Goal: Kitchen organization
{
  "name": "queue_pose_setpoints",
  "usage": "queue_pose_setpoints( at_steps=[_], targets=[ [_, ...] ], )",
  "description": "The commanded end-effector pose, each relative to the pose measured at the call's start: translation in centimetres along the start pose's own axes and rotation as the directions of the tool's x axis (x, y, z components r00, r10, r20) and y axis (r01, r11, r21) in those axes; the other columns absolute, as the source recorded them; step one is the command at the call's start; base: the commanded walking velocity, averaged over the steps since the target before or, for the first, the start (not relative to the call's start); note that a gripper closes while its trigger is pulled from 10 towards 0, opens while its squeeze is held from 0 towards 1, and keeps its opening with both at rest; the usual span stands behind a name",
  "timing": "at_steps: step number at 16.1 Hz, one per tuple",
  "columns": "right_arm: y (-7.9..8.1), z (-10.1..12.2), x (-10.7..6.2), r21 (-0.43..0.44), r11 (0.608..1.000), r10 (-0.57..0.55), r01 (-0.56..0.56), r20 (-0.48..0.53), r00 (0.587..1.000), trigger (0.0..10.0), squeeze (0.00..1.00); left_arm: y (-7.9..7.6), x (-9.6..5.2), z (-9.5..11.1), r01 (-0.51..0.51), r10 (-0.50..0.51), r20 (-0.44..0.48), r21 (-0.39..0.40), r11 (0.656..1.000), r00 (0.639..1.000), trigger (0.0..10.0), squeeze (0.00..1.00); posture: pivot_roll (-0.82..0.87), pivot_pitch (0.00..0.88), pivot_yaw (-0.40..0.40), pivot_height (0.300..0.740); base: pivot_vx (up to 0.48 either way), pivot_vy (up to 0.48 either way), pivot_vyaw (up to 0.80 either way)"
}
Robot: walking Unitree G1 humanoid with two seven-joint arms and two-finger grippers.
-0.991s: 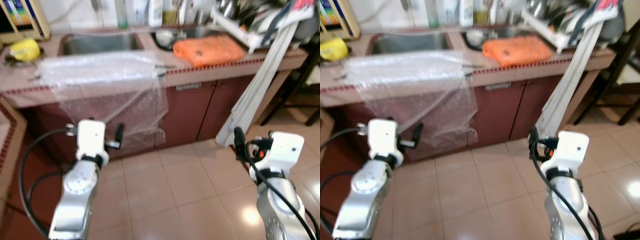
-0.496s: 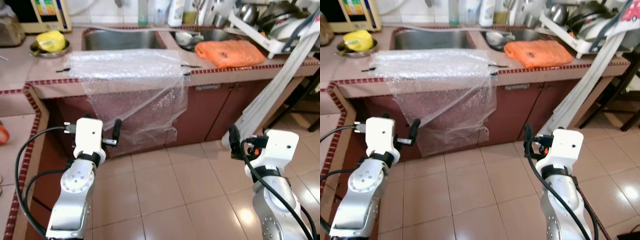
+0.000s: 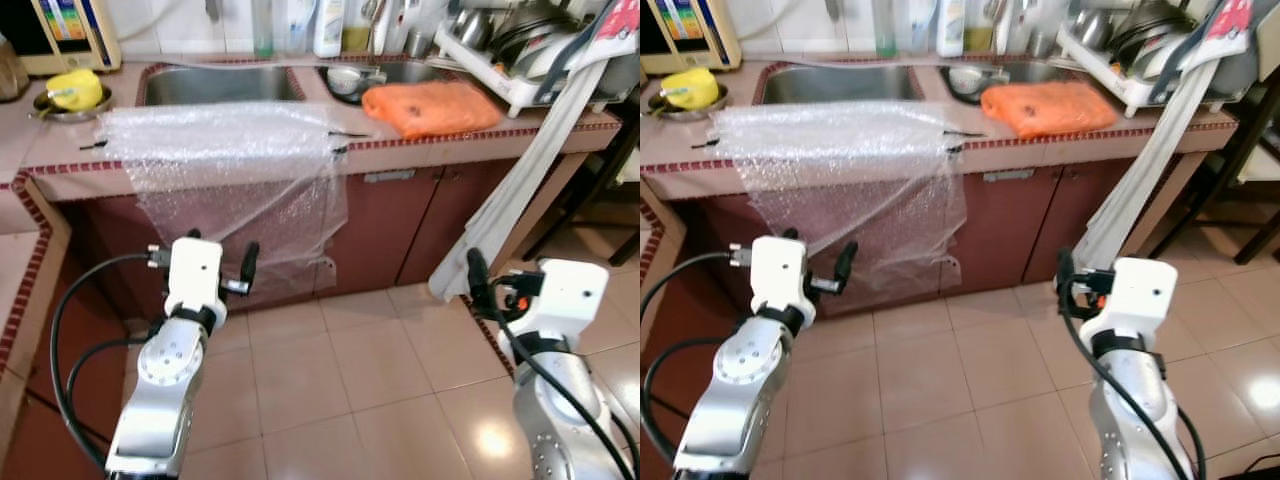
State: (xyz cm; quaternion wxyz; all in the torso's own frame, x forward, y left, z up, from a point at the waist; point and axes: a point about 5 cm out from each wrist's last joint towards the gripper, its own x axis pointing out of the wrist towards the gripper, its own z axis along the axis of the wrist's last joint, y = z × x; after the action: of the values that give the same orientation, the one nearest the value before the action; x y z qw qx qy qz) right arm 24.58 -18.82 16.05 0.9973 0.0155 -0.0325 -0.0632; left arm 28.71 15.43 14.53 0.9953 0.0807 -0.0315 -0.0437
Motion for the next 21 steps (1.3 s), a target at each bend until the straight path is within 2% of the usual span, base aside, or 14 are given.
queue_pose_setpoints(
  at_steps=[1, 3, 6, 15, 18, 21],
  targets=[
    [0.28, -0.03, 0.00, -0.001, 1.000, 0.009, -0.009, -0.006, 1.000, 10.0, 0.00, 0.43, -0.08, -0.36, -0.016, 0.016, -0.015, 0.004, 1.000, 1.000, 10.0, 0.00, -0.03, 0.077, -0.054, 0.740, 0.000, -0.480, 0.00],
    [0.33, 0.02, 0.11, -0.002, 1.000, 0.013, -0.013, -0.004, 1.000, 10.0, 0.00, 0.49, 0.04, -0.30, -0.025, 0.025, -0.011, 0.013, 1.000, 1.000, 10.0, 0.00, -0.02, 0.082, -0.056, 0.740, 0.000, -0.347, 0.00],
    [0.49, 0.13, 0.24, 0.001, 1.000, 0.018, -0.018, 0.000, 1.000, 10.0, 0.00, 0.80, 0.09, -0.23, -0.066, 0.066, 0.000, 0.019, 0.998, 0.998, 10.0, 0.00, -0.02, 0.085, -0.057, 0.740, 0.000, 0.000, 0.00],
    [0.95, 0.29, 0.28, -0.009, 0.999, 0.047, -0.047, 0.006, 0.999, 10.0, 0.00, 0.96, 0.15, -0.38, -0.115, 0.115, 0.009, 0.034, 0.993, 0.993, 10.0, 0.00, -0.03, 0.089, -0.065, 0.740, 0.000, 0.000, 0.80],
    [1.00, 0.37, 0.35, -0.002, 0.999, 0.047, -0.047, 0.009, 0.999, 10.0, 0.00, 1.09, 0.11, -0.09, -0.149, 0.148, 0.030, 0.029, 0.988, 0.989, 10.0, 0.00, -0.02, 0.089, -0.066, 0.740, 0.000, 0.000, 0.00],
    [1.28, 0.58, 0.38, -0.009, 0.998, 0.063, -0.063, 0.019, 0.998, 10.0, 0.00, 0.99, 0.11, 0.07, -0.119, 0.119, 0.038, 0.010, 0.993, 0.992, 10.0, 0.00, -0.02, 0.087, -0.066, 0.740, 0.000, 0.000, 0.00]
  ],
)
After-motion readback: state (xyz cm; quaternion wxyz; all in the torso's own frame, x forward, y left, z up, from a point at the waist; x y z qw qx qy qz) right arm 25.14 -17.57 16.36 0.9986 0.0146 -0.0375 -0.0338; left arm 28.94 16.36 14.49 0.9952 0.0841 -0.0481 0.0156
